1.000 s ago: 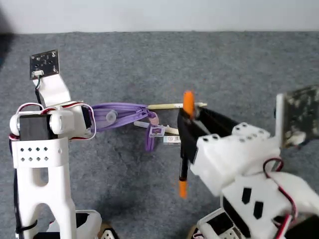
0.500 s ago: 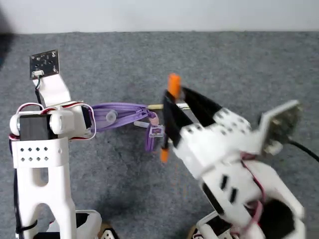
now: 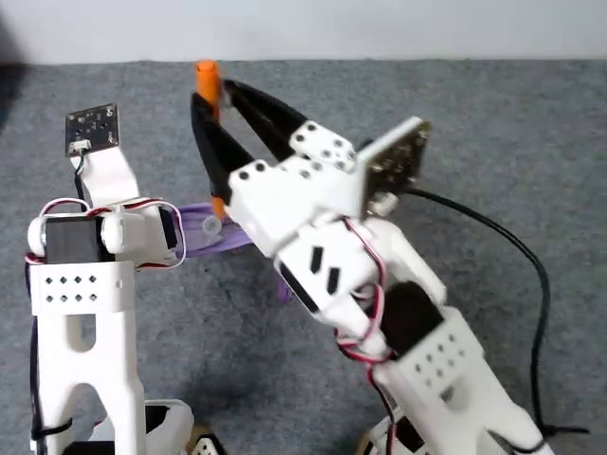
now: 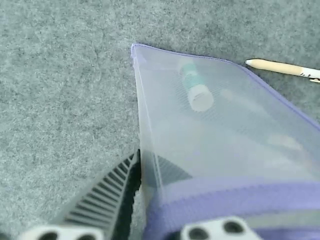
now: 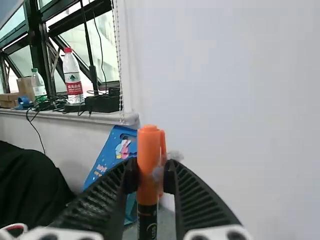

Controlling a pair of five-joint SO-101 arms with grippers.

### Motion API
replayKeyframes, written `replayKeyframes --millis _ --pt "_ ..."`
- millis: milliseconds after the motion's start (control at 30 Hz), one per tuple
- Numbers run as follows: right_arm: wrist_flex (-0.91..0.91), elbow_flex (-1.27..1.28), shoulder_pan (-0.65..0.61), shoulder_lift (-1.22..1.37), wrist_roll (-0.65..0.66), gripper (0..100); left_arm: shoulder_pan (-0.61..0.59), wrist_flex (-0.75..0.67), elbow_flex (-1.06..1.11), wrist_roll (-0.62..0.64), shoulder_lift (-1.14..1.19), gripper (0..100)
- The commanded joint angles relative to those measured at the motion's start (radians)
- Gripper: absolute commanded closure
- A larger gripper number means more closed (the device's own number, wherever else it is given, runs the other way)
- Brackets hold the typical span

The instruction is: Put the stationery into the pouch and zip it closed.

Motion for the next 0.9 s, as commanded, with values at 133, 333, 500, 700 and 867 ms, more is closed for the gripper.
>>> replayKeyframes --millis 133,333,500,700,867 --pt "-0.064 0.021 -0.045 0.071 0.020 99.1 0.006 -0.012 -0.056 0.006 -0.008 99" --pt "-0.209 0.193 -0.044 0.067 0.064 99.1 0.006 -0.011 -0.061 0.006 -0.008 99" --pt "-0.274 0.245 -0.044 0.070 0.124 99.0 0.006 0.023 -0.108 0.006 -0.008 99" --pt "-0.272 0.284 -0.041 0.067 0.216 98.9 0.006 0.051 -0.183 0.006 0.000 99" --pt "-0.156 0.258 -0.056 0.013 0.218 98.7 0.006 0.051 -0.183 0.006 -0.005 99"
